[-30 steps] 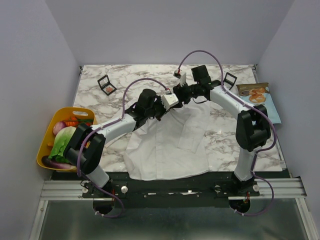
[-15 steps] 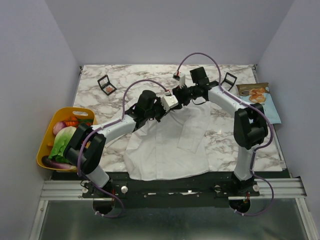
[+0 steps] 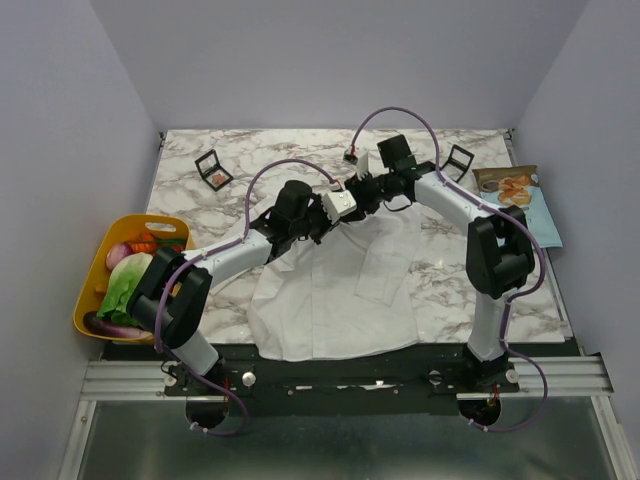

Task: Remove the brooch from the garment
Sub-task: Remove the brooch from the clothes.

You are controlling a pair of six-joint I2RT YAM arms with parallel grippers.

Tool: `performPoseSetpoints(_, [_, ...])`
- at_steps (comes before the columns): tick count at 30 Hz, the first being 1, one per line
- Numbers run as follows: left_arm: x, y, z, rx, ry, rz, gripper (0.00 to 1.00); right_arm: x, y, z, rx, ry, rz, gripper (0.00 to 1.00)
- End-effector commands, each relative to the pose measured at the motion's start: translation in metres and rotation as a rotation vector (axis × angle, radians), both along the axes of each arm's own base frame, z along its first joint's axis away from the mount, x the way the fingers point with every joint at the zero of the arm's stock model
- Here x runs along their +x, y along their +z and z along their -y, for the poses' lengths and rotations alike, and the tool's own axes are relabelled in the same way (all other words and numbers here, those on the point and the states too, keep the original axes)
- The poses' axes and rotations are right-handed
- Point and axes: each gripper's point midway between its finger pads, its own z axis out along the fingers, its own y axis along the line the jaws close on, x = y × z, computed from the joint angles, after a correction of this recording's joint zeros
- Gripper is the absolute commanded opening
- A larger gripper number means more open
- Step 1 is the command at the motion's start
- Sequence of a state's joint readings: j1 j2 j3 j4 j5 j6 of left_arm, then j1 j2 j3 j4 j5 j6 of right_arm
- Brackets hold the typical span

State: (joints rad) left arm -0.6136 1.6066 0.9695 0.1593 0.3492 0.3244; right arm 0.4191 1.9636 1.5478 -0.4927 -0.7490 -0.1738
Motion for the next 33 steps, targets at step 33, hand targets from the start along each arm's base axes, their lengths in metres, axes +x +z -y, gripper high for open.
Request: performPoseSetpoints(33, [-0.012,-0.019,-0.003,0.079,-0.088,-0.020,0.38,0.025,0.035,0.007,-0.077,-0.099,0.127,0.13])
